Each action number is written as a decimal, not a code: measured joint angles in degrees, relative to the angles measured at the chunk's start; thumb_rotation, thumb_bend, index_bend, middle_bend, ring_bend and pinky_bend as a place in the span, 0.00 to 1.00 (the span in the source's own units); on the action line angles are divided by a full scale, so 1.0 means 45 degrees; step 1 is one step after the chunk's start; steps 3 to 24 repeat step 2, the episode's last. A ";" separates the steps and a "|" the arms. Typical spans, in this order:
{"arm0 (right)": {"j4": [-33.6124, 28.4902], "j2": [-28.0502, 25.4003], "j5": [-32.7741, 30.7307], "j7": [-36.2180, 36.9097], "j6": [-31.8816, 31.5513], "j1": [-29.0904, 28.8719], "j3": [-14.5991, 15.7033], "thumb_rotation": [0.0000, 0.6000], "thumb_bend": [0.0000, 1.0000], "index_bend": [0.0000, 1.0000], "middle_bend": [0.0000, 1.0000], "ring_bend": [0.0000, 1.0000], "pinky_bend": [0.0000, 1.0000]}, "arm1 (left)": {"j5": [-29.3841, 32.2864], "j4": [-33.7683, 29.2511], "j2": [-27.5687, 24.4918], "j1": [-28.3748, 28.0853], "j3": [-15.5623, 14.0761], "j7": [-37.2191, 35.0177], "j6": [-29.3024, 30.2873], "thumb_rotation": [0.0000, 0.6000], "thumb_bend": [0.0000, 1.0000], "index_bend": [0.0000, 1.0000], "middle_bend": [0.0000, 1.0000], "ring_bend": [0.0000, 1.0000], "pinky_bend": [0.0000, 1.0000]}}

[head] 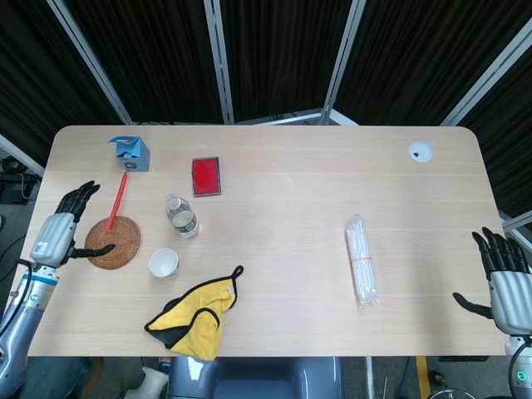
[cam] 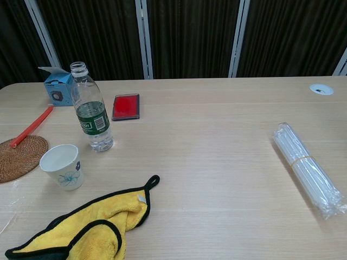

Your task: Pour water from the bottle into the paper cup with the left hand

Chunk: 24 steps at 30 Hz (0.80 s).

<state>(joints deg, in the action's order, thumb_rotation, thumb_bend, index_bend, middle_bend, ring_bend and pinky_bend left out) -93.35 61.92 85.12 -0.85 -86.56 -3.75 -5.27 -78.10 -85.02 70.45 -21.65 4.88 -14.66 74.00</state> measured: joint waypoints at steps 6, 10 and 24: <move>-0.0006 -0.0024 0.0052 0.0074 -0.0040 0.0011 0.0004 1.00 0.00 0.00 0.00 0.00 0.00 | 0.0142 -0.0647 -0.0179 0.0426 -0.0084 0.1599 0.0734 1.00 0.02 0.00 0.00 0.00 0.00; -0.0006 -0.0024 0.0052 0.0074 -0.0040 0.0011 0.0004 1.00 0.00 0.00 0.00 0.00 0.00 | 0.0142 -0.0647 -0.0179 0.0426 -0.0084 0.1599 0.0734 1.00 0.02 0.00 0.00 0.00 0.00; -0.0006 -0.0024 0.0052 0.0074 -0.0040 0.0011 0.0004 1.00 0.00 0.00 0.00 0.00 0.00 | 0.0142 -0.0647 -0.0179 0.0426 -0.0084 0.1599 0.0734 1.00 0.02 0.00 0.00 0.00 0.00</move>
